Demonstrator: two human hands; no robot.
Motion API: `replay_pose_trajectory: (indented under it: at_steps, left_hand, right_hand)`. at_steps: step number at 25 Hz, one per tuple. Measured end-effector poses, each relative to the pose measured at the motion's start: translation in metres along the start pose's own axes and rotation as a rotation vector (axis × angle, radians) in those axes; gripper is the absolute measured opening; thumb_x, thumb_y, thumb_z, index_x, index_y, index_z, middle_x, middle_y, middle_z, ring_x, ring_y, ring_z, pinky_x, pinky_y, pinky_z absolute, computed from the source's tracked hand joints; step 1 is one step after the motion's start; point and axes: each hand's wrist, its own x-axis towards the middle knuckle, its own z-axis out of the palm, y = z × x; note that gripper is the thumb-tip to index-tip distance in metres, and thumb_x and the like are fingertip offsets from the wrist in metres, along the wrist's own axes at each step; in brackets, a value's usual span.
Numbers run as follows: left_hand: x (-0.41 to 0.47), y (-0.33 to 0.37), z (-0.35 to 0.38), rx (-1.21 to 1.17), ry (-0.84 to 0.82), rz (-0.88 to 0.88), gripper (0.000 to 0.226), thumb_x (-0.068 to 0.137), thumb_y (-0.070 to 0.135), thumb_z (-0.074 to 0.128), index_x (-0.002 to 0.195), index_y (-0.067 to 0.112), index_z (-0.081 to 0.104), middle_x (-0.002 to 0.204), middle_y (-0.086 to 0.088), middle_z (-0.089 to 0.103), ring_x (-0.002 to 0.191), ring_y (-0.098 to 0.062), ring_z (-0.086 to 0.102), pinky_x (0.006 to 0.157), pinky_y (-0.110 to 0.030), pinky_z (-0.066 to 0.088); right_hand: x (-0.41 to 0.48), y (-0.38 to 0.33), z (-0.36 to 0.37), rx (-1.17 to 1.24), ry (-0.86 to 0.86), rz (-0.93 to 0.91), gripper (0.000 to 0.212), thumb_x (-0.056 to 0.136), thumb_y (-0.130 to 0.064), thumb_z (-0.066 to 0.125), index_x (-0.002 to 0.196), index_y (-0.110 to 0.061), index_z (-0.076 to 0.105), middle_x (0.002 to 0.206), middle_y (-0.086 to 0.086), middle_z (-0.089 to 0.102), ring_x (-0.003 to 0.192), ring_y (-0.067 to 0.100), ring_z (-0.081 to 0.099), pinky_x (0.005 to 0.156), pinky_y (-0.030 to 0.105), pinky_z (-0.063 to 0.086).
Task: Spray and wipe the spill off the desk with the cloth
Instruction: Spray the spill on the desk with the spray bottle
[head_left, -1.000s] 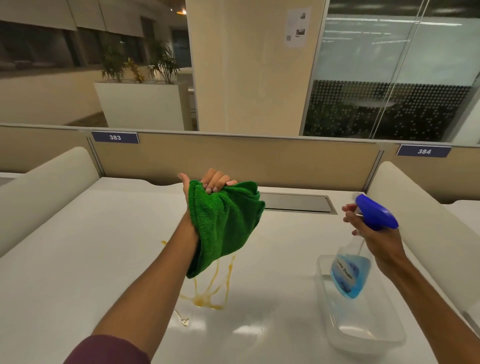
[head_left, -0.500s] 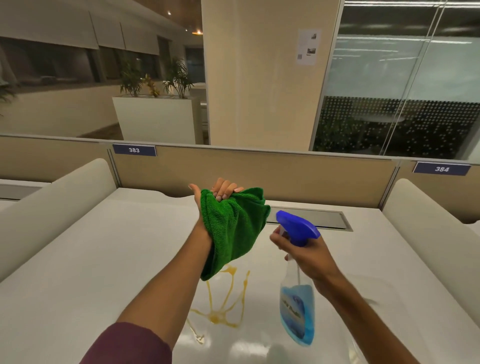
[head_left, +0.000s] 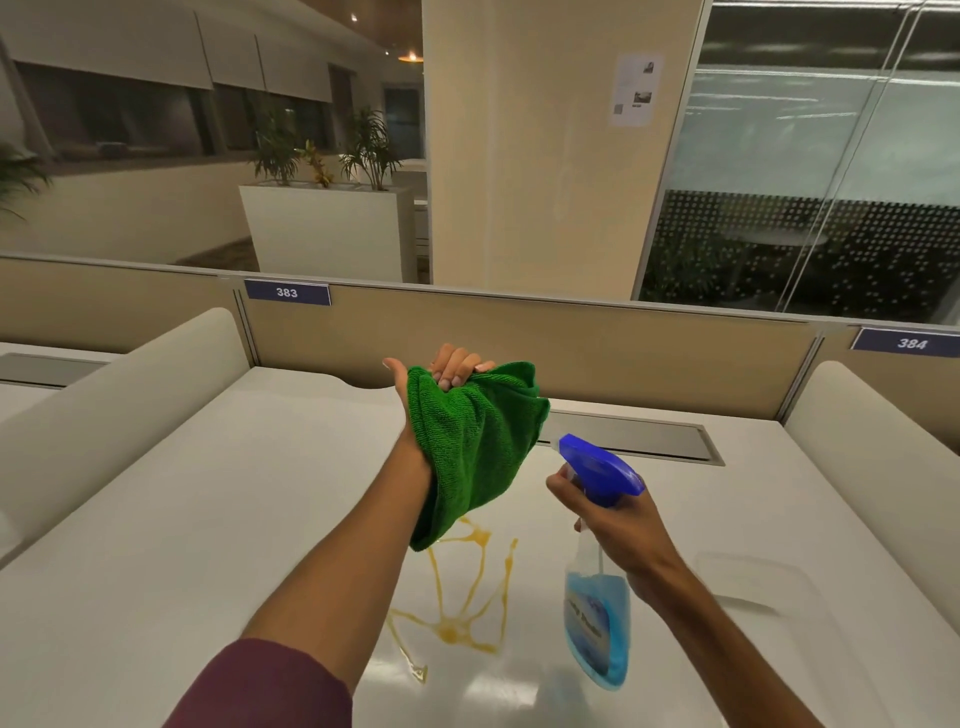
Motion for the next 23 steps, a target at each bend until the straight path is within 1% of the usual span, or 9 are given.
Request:
replay_pose_trajectory:
  at_steps: [2, 5, 9, 12, 14, 16, 19, 21, 23]
  left_hand:
    - [0.001, 0.003, 0.003, -0.015, 0.000, 0.008, 0.088, 0.071, 0.089, -0.003, 0.040, 0.018, 0.038, 0.036, 0.001, 0.038, 0.042, -0.014, 0.039, 0.068, -0.028, 0.033]
    - [0.003, 0.007, 0.005, -0.030, 0.000, 0.016, 0.090, 0.072, 0.088, -0.005, 0.039, 0.017, 0.038, 0.036, 0.001, 0.038, 0.041, -0.014, 0.040, 0.067, -0.028, 0.033]
    - [0.002, 0.008, 0.007, -0.053, 0.007, 0.022, 0.088, 0.072, 0.089, -0.002, 0.040, 0.017, 0.037, 0.035, 0.001, 0.037, 0.040, -0.014, 0.039, 0.067, -0.027, 0.031]
    - [0.002, 0.008, 0.006, -0.046, 0.017, 0.023, 0.088, 0.072, 0.089, -0.002, 0.039, 0.017, 0.036, 0.036, 0.001, 0.037, 0.040, -0.014, 0.038, 0.066, -0.027, 0.032]
    - [0.001, 0.007, 0.006, -0.036, 0.022, 0.020, 0.088, 0.071, 0.089, -0.002, 0.039, 0.017, 0.036, 0.036, 0.001, 0.037, 0.040, -0.014, 0.038, 0.066, -0.028, 0.033]
    - [-0.001, 0.005, 0.006, -0.030, 0.029, 0.017, 0.088, 0.071, 0.089, -0.002, 0.039, 0.017, 0.037, 0.036, 0.001, 0.037, 0.040, -0.014, 0.038, 0.066, -0.028, 0.033]
    - [-0.005, 0.001, 0.006, -0.032, 0.038, 0.015, 0.089, 0.072, 0.088, -0.003, 0.038, 0.017, 0.037, 0.035, 0.001, 0.037, 0.040, -0.014, 0.038, 0.065, -0.027, 0.033]
    - [-0.008, -0.001, 0.006, -0.035, 0.039, 0.016, 0.089, 0.073, 0.088, -0.003, 0.038, 0.017, 0.036, 0.035, 0.001, 0.037, 0.039, -0.014, 0.038, 0.065, -0.027, 0.033]
    - [-0.010, -0.002, 0.007, -0.039, 0.036, 0.026, 0.087, 0.073, 0.088, -0.003, 0.038, 0.018, 0.036, 0.035, 0.001, 0.036, 0.040, -0.013, 0.037, 0.066, -0.027, 0.032]
  right_hand:
    - [0.000, 0.003, -0.003, 0.007, -0.038, 0.007, 0.019, 0.060, -0.045, 0.075, 0.076, -0.036, 0.071, 0.065, -0.008, 0.069, 0.063, 0.005, 0.064, 0.053, 0.019, 0.055]
    - [-0.001, 0.013, -0.002, -0.017, 0.051, 0.065, 0.033, 0.058, -0.047, 0.074, 0.076, -0.021, 0.065, 0.068, 0.000, 0.066, 0.059, 0.012, 0.061, 0.049, 0.016, 0.053]
    - [-0.004, 0.023, 0.001, -0.066, 0.109, 0.100, 0.045, 0.058, -0.051, 0.072, 0.087, -0.020, 0.058, 0.075, 0.008, 0.064, 0.065, 0.017, 0.059, 0.054, 0.020, 0.052]
    - [-0.003, 0.021, 0.002, -0.032, 0.086, 0.052, 0.039, 0.054, -0.055, 0.074, 0.076, -0.024, 0.064, 0.062, -0.005, 0.066, 0.058, 0.011, 0.063, 0.048, 0.015, 0.052]
    - [-0.003, 0.018, 0.005, 0.011, 0.011, 0.033, 0.030, 0.056, -0.052, 0.076, 0.074, -0.029, 0.069, 0.061, -0.009, 0.067, 0.057, 0.005, 0.063, 0.048, 0.013, 0.051]
    - [-0.003, 0.018, 0.010, 0.012, -0.040, 0.034, 0.033, 0.058, -0.049, 0.077, 0.080, -0.026, 0.068, 0.067, -0.005, 0.069, 0.059, 0.006, 0.063, 0.050, 0.015, 0.052]
    - [-0.003, 0.020, 0.015, -0.085, -0.012, 0.059, 0.052, 0.061, -0.052, 0.073, 0.095, -0.014, 0.063, 0.082, 0.012, 0.068, 0.065, 0.013, 0.061, 0.054, 0.017, 0.052]
    - [-0.003, 0.023, 0.013, -0.115, 0.018, 0.050, 0.049, 0.064, -0.051, 0.072, 0.091, -0.012, 0.063, 0.079, 0.015, 0.067, 0.064, 0.015, 0.059, 0.054, 0.018, 0.051]
    - [-0.001, 0.028, 0.008, -0.093, 0.044, 0.043, 0.037, 0.071, -0.041, 0.076, 0.088, -0.010, 0.064, 0.077, 0.017, 0.066, 0.063, 0.017, 0.058, 0.056, 0.021, 0.051]
